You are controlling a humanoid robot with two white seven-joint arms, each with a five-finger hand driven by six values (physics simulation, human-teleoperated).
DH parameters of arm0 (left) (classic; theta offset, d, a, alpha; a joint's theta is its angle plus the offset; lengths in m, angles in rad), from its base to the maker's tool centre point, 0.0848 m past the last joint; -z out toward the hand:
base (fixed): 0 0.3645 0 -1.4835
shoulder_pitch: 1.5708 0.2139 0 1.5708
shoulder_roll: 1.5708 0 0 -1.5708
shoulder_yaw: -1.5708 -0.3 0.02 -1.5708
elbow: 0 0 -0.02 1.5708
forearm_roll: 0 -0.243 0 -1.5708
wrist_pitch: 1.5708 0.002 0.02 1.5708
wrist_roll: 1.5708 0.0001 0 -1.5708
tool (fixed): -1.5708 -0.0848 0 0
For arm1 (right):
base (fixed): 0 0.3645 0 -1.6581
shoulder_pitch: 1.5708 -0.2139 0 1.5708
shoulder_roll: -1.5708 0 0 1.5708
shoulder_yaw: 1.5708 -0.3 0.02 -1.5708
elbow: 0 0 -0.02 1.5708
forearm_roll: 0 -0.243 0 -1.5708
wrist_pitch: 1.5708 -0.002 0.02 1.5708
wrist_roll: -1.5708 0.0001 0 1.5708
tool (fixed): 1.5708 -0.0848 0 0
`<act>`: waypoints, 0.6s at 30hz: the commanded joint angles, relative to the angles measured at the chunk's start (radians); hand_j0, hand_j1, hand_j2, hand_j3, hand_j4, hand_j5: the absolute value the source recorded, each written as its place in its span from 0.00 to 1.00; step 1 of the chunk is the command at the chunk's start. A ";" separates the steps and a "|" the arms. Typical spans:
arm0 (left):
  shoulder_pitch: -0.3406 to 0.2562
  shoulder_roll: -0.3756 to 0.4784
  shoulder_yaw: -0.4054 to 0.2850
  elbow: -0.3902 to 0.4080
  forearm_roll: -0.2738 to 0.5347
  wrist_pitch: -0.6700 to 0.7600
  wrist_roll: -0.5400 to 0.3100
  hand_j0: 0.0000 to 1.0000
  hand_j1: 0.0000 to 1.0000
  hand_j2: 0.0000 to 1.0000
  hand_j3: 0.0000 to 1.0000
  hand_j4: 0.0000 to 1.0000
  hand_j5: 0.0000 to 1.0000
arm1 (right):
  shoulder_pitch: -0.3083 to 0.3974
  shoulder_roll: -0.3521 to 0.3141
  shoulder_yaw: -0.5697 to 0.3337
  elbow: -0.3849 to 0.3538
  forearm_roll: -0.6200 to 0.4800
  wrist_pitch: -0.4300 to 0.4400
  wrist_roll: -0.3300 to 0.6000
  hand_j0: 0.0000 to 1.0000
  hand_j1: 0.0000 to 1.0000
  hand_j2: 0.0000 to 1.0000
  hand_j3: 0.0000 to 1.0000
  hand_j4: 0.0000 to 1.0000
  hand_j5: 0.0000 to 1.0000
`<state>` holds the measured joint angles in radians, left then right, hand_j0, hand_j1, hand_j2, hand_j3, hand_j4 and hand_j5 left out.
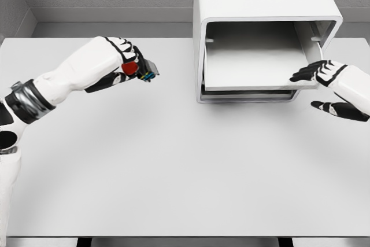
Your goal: Slide open multi-storey tabletop storage cabinets and put open load switch and slide close multi-storey tabletop storage cabinets
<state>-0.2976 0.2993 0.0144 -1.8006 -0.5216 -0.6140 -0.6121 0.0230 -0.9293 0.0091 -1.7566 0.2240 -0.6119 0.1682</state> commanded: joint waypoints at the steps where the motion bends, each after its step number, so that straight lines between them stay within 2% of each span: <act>1: -0.002 -0.011 -0.004 0.000 0.006 0.003 0.001 0.38 0.38 0.38 0.38 0.38 0.38 | 0.000 -0.003 -0.035 0.000 -0.023 0.001 -0.001 0.79 0.79 0.79 0.79 0.79 0.79; 7: -0.008 -0.026 -0.010 0.000 0.006 0.003 0.001 0.38 0.38 0.38 0.38 0.38 0.38 | 0.000 -0.003 -0.077 0.025 -0.022 0.001 0.004 0.75 0.75 0.75 0.75 0.75 0.75; 13: -0.008 -0.028 -0.011 0.000 0.006 0.003 0.001 0.38 0.38 0.38 0.38 0.38 0.38 | 0.003 0.015 -0.061 -0.006 -0.017 0.001 0.004 0.75 0.75 0.75 0.75 0.75 0.75; 18: -0.014 -0.042 -0.019 0.000 0.006 0.003 0.001 0.39 0.39 0.39 0.39 0.39 0.39 | -0.028 0.079 0.031 -0.008 0.029 0.001 0.007 0.76 0.76 0.76 0.76 0.76 0.76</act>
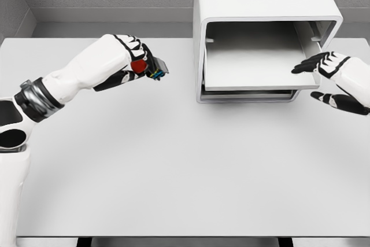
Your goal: Slide open multi-storey tabletop storage cabinets and put open load switch and slide close multi-storey tabletop storage cabinets
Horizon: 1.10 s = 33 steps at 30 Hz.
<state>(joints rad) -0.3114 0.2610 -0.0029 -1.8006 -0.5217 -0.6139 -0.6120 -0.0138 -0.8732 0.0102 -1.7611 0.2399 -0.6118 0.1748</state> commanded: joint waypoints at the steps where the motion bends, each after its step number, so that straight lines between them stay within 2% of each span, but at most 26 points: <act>1: -0.002 -0.003 -0.006 0.000 0.006 0.003 0.001 0.39 0.39 0.39 0.39 0.39 0.39 | -0.008 0.025 0.051 -0.001 0.022 0.001 0.000 0.76 0.76 0.76 0.76 0.76 0.76; 7: -0.002 -0.005 -0.008 0.000 0.005 0.003 0.001 0.39 0.39 0.39 0.39 0.39 0.39 | -0.081 0.091 0.128 0.002 0.061 0.001 0.000 0.76 0.76 0.76 0.76 0.76 0.76; 8: -0.002 -0.014 -0.008 0.000 0.005 0.003 0.001 0.39 0.39 0.39 0.39 0.39 0.39 | -0.094 0.094 0.160 0.003 0.064 0.001 0.000 0.76 0.76 0.76 0.76 0.76 0.76; 13: -0.012 -0.028 -0.022 0.000 0.005 0.003 0.001 0.39 0.39 0.39 0.39 0.39 0.39 | -0.118 0.097 0.212 0.018 0.070 0.001 0.000 0.75 0.75 0.75 0.75 0.75 0.75; 18: -0.014 -0.045 -0.023 0.000 0.005 0.003 0.001 0.39 0.39 0.39 0.39 0.39 0.39 | -0.130 0.097 0.220 0.042 0.068 0.001 0.000 0.75 0.75 0.75 0.75 0.75 0.75; 25: -0.018 -0.058 -0.031 0.000 0.005 0.003 0.001 0.39 0.39 0.39 0.39 0.39 0.39 | -0.192 0.122 0.263 0.101 0.070 0.001 0.002 0.75 0.75 0.75 0.75 0.75 0.75; 33: -0.025 -0.075 -0.038 0.000 0.006 0.003 0.001 0.39 0.39 0.39 0.39 0.39 0.39 | -0.198 0.123 0.300 0.117 0.082 0.001 0.000 0.75 0.75 0.75 0.75 0.75 0.75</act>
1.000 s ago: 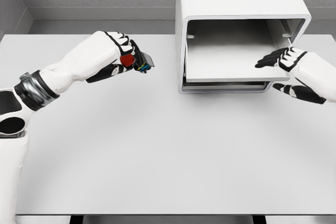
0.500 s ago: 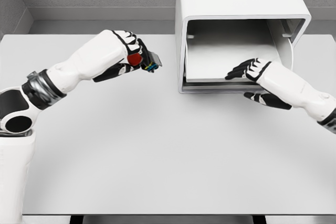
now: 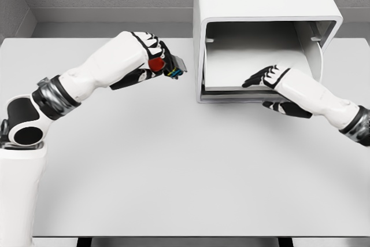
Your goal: Slide open multi-storey tabletop storage cabinets and put open load switch and slide close multi-storey tabletop storage cabinets
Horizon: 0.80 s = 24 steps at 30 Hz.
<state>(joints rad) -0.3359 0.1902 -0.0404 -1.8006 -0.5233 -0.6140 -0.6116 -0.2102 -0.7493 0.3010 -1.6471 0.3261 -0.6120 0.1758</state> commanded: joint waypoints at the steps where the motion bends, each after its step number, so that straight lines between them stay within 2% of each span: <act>1: -0.002 -0.008 -0.003 0.000 0.008 0.003 0.001 0.39 0.39 0.39 0.39 0.39 0.39 | 0.002 -0.001 0.009 0.001 -0.004 0.001 -0.001 0.75 0.75 0.75 0.75 0.75 0.75; 11: -0.021 -0.031 -0.015 0.000 0.008 0.003 0.001 0.39 0.39 0.39 0.39 0.39 0.39 | 0.025 -0.013 0.007 -0.011 -0.007 0.001 -0.004 0.76 0.76 0.76 0.76 0.76 0.76; 24: -0.035 -0.063 -0.033 0.000 0.006 0.003 0.001 0.39 0.39 0.39 0.39 0.39 0.39 | 0.064 -0.070 -0.008 -0.083 -0.016 0.001 -0.010 0.76 0.76 0.76 0.76 0.76 0.76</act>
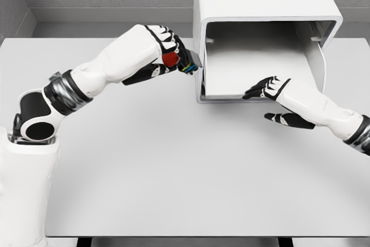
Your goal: Slide open multi-storey tabletop storage cabinets and put open load switch and slide close multi-storey tabletop storage cabinets
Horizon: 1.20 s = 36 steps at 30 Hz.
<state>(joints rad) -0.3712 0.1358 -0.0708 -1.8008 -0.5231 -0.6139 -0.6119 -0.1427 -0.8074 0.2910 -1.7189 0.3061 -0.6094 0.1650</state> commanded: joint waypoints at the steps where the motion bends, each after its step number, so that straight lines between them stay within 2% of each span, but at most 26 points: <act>1: 0.000 -0.008 -0.004 0.000 0.006 0.003 0.001 0.39 0.39 0.39 0.39 0.39 0.39 | 0.000 -0.012 -0.018 -0.018 0.004 -0.001 0.001 0.76 0.76 0.76 0.76 0.76 0.76; 3: 0.000 -0.010 -0.004 0.000 0.006 0.003 0.001 0.39 0.39 0.39 0.39 0.39 0.39 | 0.034 -0.012 -0.075 -0.030 0.002 -0.001 0.002 0.77 0.77 0.77 0.77 0.77 0.77; 12: -0.006 -0.064 -0.007 0.000 -0.031 0.003 0.001 0.40 0.40 0.40 0.40 0.40 0.40 | 0.049 -0.049 -0.150 -0.038 -0.055 -0.001 0.002 0.76 0.76 0.76 0.76 0.76 0.76; 19: -0.017 -0.111 -0.050 0.000 -0.061 0.003 0.001 0.39 0.39 0.39 0.39 0.39 0.39 | 0.100 -0.076 -0.243 -0.030 -0.062 -0.001 0.008 0.61 0.61 0.61 0.61 0.61 0.61; 23: -0.018 -0.134 -0.063 0.003 -0.080 0.003 0.001 0.39 0.39 0.39 0.39 0.39 0.39 | 0.101 -0.076 -0.270 -0.024 -0.074 -0.001 0.007 0.58 0.58 0.58 0.58 0.58 0.58; 27: -0.021 -0.136 -0.075 0.011 -0.083 0.003 0.001 0.39 0.39 0.39 0.39 0.39 0.39 | 0.101 -0.082 -0.283 -0.001 -0.076 -0.001 0.008 0.40 0.40 0.40 0.40 0.40 0.40; 29: -0.029 -0.136 -0.083 0.014 -0.100 0.003 0.001 0.39 0.39 0.39 0.39 0.39 0.39 | 0.101 -0.082 -0.302 0.005 -0.078 -0.001 0.007 0.34 0.34 0.34 0.34 0.34 0.34; 36: -0.031 -0.136 -0.113 0.029 -0.124 0.003 0.001 0.39 0.39 0.39 0.39 0.39 0.39 | 0.095 -0.093 -0.334 0.124 -0.105 -0.001 0.008 0.32 0.32 0.32 0.32 0.32 0.32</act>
<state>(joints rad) -0.4019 0.0004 -0.1729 -1.7779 -0.6495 -0.6138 -0.6120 -0.0476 -0.8960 -0.0353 -1.6293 0.2107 -0.6120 0.1737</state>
